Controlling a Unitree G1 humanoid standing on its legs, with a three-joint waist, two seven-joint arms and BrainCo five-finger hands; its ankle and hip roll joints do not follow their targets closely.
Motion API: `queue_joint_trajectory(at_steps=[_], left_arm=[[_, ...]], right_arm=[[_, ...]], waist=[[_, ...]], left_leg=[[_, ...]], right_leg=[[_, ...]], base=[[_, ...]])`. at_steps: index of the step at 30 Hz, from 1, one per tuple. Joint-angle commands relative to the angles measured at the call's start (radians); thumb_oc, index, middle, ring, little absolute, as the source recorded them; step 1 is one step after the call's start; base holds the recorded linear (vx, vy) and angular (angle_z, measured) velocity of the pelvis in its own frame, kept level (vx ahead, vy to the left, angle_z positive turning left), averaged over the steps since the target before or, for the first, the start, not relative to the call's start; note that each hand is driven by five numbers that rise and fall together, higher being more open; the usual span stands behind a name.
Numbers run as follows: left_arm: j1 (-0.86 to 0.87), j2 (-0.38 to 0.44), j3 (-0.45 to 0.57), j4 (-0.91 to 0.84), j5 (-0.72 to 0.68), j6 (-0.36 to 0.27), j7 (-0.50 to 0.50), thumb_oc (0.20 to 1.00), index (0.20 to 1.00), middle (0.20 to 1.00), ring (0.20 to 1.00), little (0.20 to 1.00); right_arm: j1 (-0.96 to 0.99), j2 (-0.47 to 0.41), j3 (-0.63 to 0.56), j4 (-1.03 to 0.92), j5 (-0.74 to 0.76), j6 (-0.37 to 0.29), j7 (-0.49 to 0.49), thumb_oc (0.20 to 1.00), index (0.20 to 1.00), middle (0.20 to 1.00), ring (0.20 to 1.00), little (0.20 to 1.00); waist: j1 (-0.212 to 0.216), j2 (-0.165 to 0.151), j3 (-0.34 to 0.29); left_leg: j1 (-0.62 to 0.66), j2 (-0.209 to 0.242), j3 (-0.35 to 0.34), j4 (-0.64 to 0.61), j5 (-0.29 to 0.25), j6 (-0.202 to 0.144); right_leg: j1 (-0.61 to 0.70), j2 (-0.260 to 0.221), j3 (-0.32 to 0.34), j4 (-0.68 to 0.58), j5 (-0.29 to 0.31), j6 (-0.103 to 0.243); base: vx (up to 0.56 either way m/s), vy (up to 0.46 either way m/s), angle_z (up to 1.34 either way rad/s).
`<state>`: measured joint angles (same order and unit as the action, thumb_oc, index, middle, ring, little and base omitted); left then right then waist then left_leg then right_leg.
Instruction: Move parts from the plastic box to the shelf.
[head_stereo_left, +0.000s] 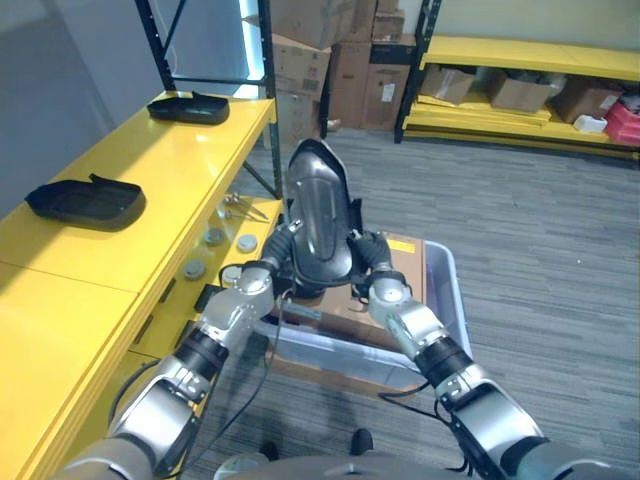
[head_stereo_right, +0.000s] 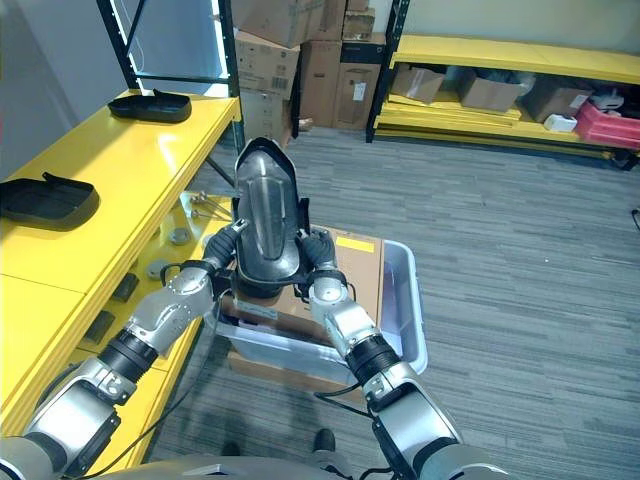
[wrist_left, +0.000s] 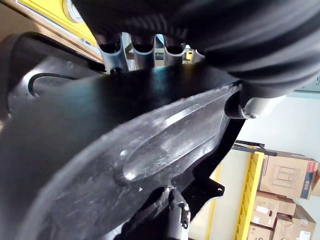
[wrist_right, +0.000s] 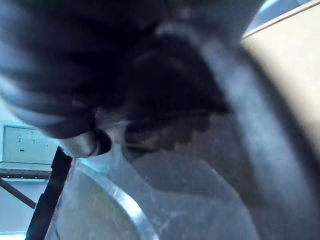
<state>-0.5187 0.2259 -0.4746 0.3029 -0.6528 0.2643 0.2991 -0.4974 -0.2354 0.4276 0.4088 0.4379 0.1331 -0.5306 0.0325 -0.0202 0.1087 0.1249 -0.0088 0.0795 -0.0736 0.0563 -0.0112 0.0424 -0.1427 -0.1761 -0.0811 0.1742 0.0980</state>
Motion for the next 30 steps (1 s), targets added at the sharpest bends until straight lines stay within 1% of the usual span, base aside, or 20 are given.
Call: queue_joint_trajectory(at_steps=[1, 6, 10, 12, 13, 15, 17, 18, 19, 21, 22, 24, 25, 26, 27, 28, 29, 30], left_arm=[[-0.113, -0.076, -0.016, -0.041, 0.033, -0.124, 0.007, 0.200, 0.200, 0.200, 0.200, 0.200], [-0.088, -0.040, 0.012, -0.057, 0.070, -0.142, 0.042, 0.200, 0.200, 0.200, 0.200, 0.200], [-0.028, 0.012, 0.073, -0.102, 0.084, -0.162, 0.059, 0.200, 0.200, 0.200, 0.200, 0.200], [0.011, 0.045, 0.112, -0.122, 0.093, -0.189, 0.062, 0.200, 0.200, 0.200, 0.200, 0.200], [0.019, 0.052, 0.121, -0.126, 0.094, -0.193, 0.061, 0.200, 0.200, 0.200, 0.200, 0.200], [0.070, 0.093, 0.182, -0.150, 0.114, -0.226, 0.067, 0.200, 0.200, 0.200, 0.200, 0.200], [0.095, 0.110, 0.210, -0.167, 0.118, -0.242, 0.064, 0.200, 0.200, 0.200, 0.200, 0.200], [0.125, 0.131, 0.243, -0.179, 0.127, -0.267, 0.060, 0.200, 0.200, 0.200, 0.200, 0.200], [0.133, 0.137, 0.252, -0.184, 0.129, -0.272, 0.059, 0.200, 0.200, 0.200, 0.200, 0.200], [0.160, 0.157, 0.290, -0.210, 0.124, -0.287, 0.060, 0.200, 0.200, 0.200, 0.200, 0.200], [0.180, 0.170, 0.319, -0.231, 0.123, -0.293, 0.063, 0.200, 0.200, 0.200, 0.200, 0.200], [0.209, 0.190, 0.368, -0.272, 0.129, -0.299, 0.063, 0.200, 0.200, 0.200, 0.200, 0.200], [0.216, 0.198, 0.384, -0.283, 0.134, -0.301, 0.060, 0.200, 0.200, 0.200, 0.200, 0.200], [0.221, 0.206, 0.404, -0.299, 0.140, -0.298, 0.056, 0.200, 0.200, 0.200, 0.200, 0.200], [0.228, 0.223, 0.437, -0.326, 0.148, -0.296, 0.056, 0.200, 0.200, 0.200, 0.200, 0.200], [0.229, 0.228, 0.445, -0.333, 0.149, -0.297, 0.056, 0.200, 0.200, 0.200, 0.200, 0.200], [0.232, 0.238, 0.460, -0.346, 0.147, -0.294, 0.055, 0.200, 0.200, 0.200, 0.200, 0.200], [0.234, 0.249, 0.474, -0.363, 0.149, -0.288, 0.058, 0.200, 0.200, 0.200, 0.200, 0.200]], right_arm=[[-0.134, 0.016, -0.034, 0.051, 0.050, -0.057, -0.065, 1.000, 1.000, 1.000, 1.000, 1.000], [-0.088, -0.018, -0.075, -0.016, 0.067, -0.051, -0.086, 1.000, 1.000, 1.000, 1.000, 1.000], [0.021, -0.081, -0.155, -0.118, 0.064, -0.045, -0.081, 1.000, 1.000, 1.000, 1.000, 1.000], [0.095, -0.124, -0.212, -0.153, 0.065, -0.045, -0.058, 1.000, 1.000, 1.000, 1.000, 1.000], [0.113, -0.132, -0.224, -0.158, 0.065, -0.044, -0.048, 1.000, 1.000, 1.000, 1.000, 1.000], [0.236, -0.163, -0.299, -0.169, 0.055, -0.033, -0.007, 1.000, 1.000, 1.000, 1.000, 1.000], [0.293, -0.168, -0.328, -0.164, 0.049, -0.016, 0.001, 1.000, 1.000, 1.000, 1.000, 1.000], [0.362, -0.166, -0.360, -0.134, 0.039, 0.002, 0.018, 1.000, 1.000, 1.000, 1.000, 1.000], [0.379, -0.164, -0.367, -0.125, 0.024, 0.006, 0.021, 1.000, 1.000, 1.000, 1.000, 1.000], [0.439, -0.152, -0.391, -0.078, -0.009, 0.047, 0.054, 1.000, 1.000, 1.000, 1.000, 1.000], [0.476, -0.139, -0.398, -0.029, -0.029, 0.086, 0.075, 1.000, 1.000, 1.000, 1.000, 1.000], [0.539, -0.118, -0.408, 0.087, -0.072, 0.115, 0.141, 1.000, 1.000, 1.000, 1.000, 1.000], [0.556, -0.112, -0.408, 0.131, -0.083, 0.142, 0.167, 1.000, 1.000, 1.000, 1.000, 1.000], [0.576, -0.103, -0.405, 0.205, -0.100, 0.150, 0.190, 1.000, 1.000, 1.000, 1.000, 1.000], [0.605, -0.085, -0.402, 0.370, -0.141, 0.142, 0.262, 1.000, 1.000, 1.000, 1.000, 1.000], [0.608, -0.080, -0.402, 0.414, -0.162, 0.122, 0.273, 1.000, 1.000, 1.000, 1.000, 1.000], [0.612, -0.068, -0.405, 0.487, -0.190, 0.115, 0.302, 1.000, 1.000, 1.000, 1.000, 1.000], [0.617, -0.060, -0.400, 0.565, -0.211, 0.088, 0.331, 1.000, 1.000, 1.000, 1.000, 1.000]], waist=[[0.027, 0.034, -0.049], [0.017, 0.034, -0.047], [0.001, 0.032, -0.045], [-0.011, 0.030, -0.044], [-0.013, 0.029, -0.044], [-0.031, 0.026, -0.044], [-0.037, 0.025, -0.046], [-0.046, 0.024, -0.046], [-0.048, 0.024, -0.047], [-0.058, 0.024, -0.047], [-0.063, 0.023, -0.047], [-0.067, 0.022, -0.042], [-0.067, 0.021, -0.041], [-0.064, 0.021, -0.041], [-0.050, 0.021, -0.040], [-0.045, 0.021, -0.039], [-0.034, 0.022, -0.038], [-0.020, 0.024, -0.037]], left_leg=[[-0.001, 0.021, -0.056, -0.011, -0.017, -0.001], [-0.001, 0.023, -0.052, -0.012, -0.018, -0.001], [-0.002, 0.024, -0.045, -0.012, -0.018, 0.001], [-0.002, 0.025, -0.039, -0.012, -0.018, 0.003], [-0.002, 0.025, -0.037, -0.013, -0.018, 0.003], [-0.004, 0.027, -0.026, -0.014, -0.019, 0.004], [-0.007, 0.028, -0.022, -0.014, -0.019, 0.005], [-0.010, 0.028, -0.017, -0.014, -0.019, 0.005], [-0.010, 0.028, -0.016, -0.014, -0.020, 0.005], [-0.013, 0.029, -0.012, -0.014, -0.019, 0.005], [-0.016, 0.028, -0.009, -0.014, -0.019, 0.005], [-0.020, 0.025, -0.008, -0.014, -0.020, 0.006], [-0.023, 0.024, -0.010, -0.014, -0.020, 0.006], [-0.026, 0.022, -0.013, -0.014, -0.020, 0.005], [-0.033, 0.015, -0.028, -0.014, -0.020, 0.005], [-0.036, 0.013, -0.034, -0.014, -0.020, 0.006], [-0.041, 0.010, -0.047, -0.014, -0.020, 0.008], [-0.047, 0.005, -0.069, -0.014, -0.019, 0.012]], right_leg=[[0.081, -0.018, -0.031, 0.022, -0.085, 0.066], [0.079, -0.018, -0.026, 0.023, -0.087, 0.068], [0.075, -0.015, -0.020, 0.023, -0.088, 0.070], [0.071, -0.014, -0.015, 0.025, -0.088, 0.071], [0.070, -0.013, -0.014, 0.025, -0.089, 0.072], [0.062, -0.012, -0.009, 0.026, -0.088, 0.074], [0.059, -0.011, -0.006, 0.026, -0.088, 0.076], [0.053, -0.011, -0.003, 0.027, -0.088, 0.077], [0.051, -0.011, -0.002, 0.028, -0.088, 0.077], [0.045, -0.010, 0.000, 0.030, -0.088, 0.078], [0.041, -0.010, 0.002, 0.031, -0.089, 0.079], [0.037, -0.012, 0.003, 0.034, -0.087, 0.080], [0.034, -0.013, 0.003, 0.035, -0.087, 0.081], [0.033, -0.014, 0.001, 0.037, -0.086, 0.082], [0.031, -0.019, -0.005, 0.041, -0.085, 0.086], [0.031, -0.020, -0.007, 0.043, -0.086, 0.087], [0.030, -0.022, -0.009, 0.050, -0.089, 0.088], [0.026, -0.022, -0.008, 0.066, -0.098, 0.088]], base=[[0.00, 0.000, 0.00], [0.00, 0.000, 0.00], [0.00, 0.000, 0.00], [0.00, 0.000, 0.00], [0.00, 0.000, 0.00], [-0.01, 0.013, -0.03], [-0.02, 0.011, -0.06], [-0.02, 0.013, -0.10], [-0.03, 0.015, -0.12], [-0.02, 0.015, -0.17], [-0.03, 0.023, -0.17], [-0.03, 0.025, -0.13], [-0.02, 0.020, -0.10], [0.00, 0.016, -0.08], [0.00, 0.000, 0.00], [0.00, 0.000, 0.00], [0.00, 0.000, 0.00], [0.00, 0.000, 0.00]])
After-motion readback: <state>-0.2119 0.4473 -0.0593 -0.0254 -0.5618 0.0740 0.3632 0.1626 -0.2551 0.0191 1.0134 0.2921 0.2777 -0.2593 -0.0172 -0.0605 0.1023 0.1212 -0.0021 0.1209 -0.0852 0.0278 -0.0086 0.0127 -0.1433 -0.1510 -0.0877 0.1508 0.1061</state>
